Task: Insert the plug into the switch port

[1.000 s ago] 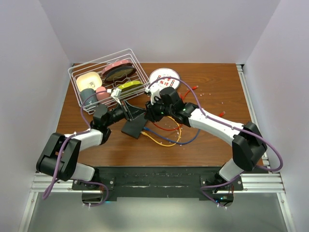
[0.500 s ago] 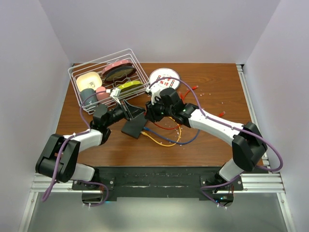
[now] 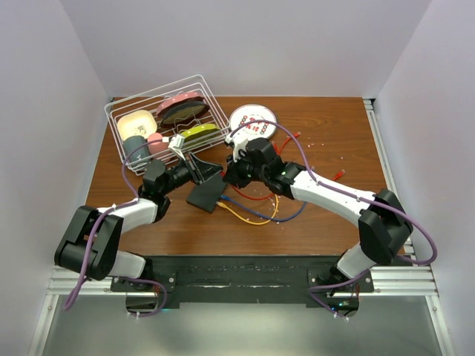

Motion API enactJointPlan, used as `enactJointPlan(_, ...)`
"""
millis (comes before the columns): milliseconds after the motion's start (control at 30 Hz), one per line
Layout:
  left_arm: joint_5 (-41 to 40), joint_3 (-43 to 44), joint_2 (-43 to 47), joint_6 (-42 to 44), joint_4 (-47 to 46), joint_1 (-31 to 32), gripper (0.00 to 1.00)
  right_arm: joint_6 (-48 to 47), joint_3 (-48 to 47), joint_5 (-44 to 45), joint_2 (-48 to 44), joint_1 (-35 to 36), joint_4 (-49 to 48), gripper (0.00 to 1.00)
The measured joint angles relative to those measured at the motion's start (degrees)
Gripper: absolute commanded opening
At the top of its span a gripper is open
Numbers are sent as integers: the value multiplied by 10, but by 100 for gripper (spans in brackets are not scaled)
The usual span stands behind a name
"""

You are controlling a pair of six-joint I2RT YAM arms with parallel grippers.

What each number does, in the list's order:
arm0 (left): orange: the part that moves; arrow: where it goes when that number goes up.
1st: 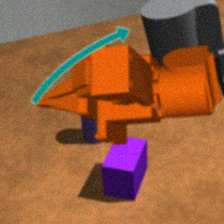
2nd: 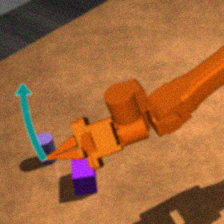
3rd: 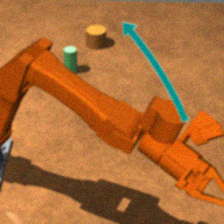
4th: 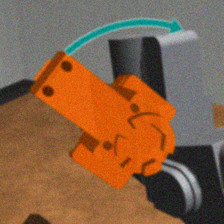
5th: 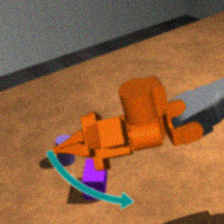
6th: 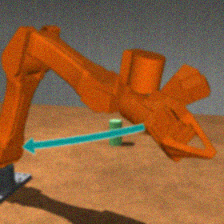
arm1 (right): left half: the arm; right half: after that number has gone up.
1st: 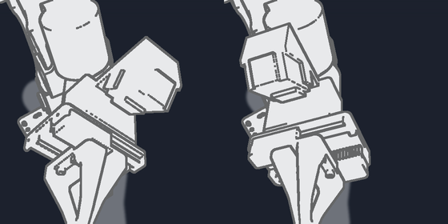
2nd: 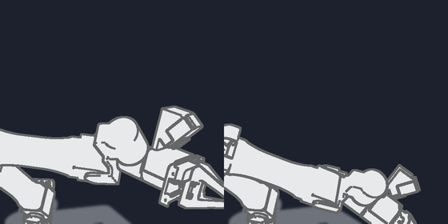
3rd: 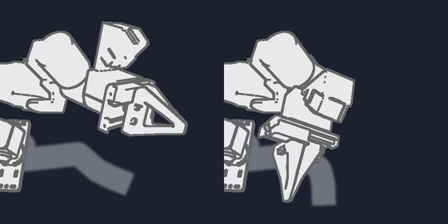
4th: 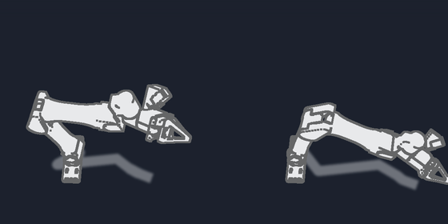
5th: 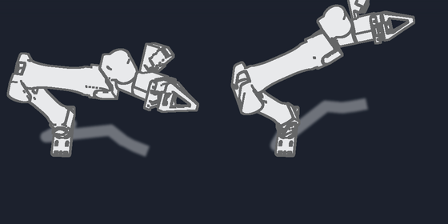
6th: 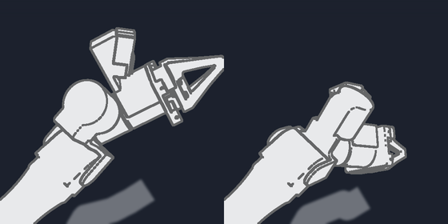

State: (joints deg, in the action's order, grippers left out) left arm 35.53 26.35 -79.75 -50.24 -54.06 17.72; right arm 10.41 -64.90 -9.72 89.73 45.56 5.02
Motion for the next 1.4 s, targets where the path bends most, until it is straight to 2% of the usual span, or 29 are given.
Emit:
enactJointPlan(67,0,0,0,0,0,0,16,0,0,4,0,1,0,0)
enactJointPlan(100,-2,0,0,0,1,0,37,0,0,5,0,1,0,0)
enactJointPlan(167,-5,0,1,7,4,0,53,0,0,10,0,2,1,0)
enactJointPlan(200,-5,0,2,7,10,-1,68,-1,1,19,-1,2,1,0)
enactJointPlan(300,-11,-2,9,17,31,-8,85,-7,5,42,-2,-6,4,0)
enactJointPlan(367,-21,-2,19,25,54,-16,91,-12,7,48,-2,-10,8,0)
enactJointPlan(633,-120,15,84,111,215,-36,94,-37,7,57,0,-11,21,0)
enactJointPlan(867,-230,44,71,185,329,-38,94,-65,1,42,57,-11,38,0)
enactJointPlan(1133,-257,53,-29,203,340,-38,93,-84,-25,39,148,-11,63,0)
enactJointPlan(1400,-245,60,-83,210,322,-38,90,-106,-35,40,170,-10,78,0)
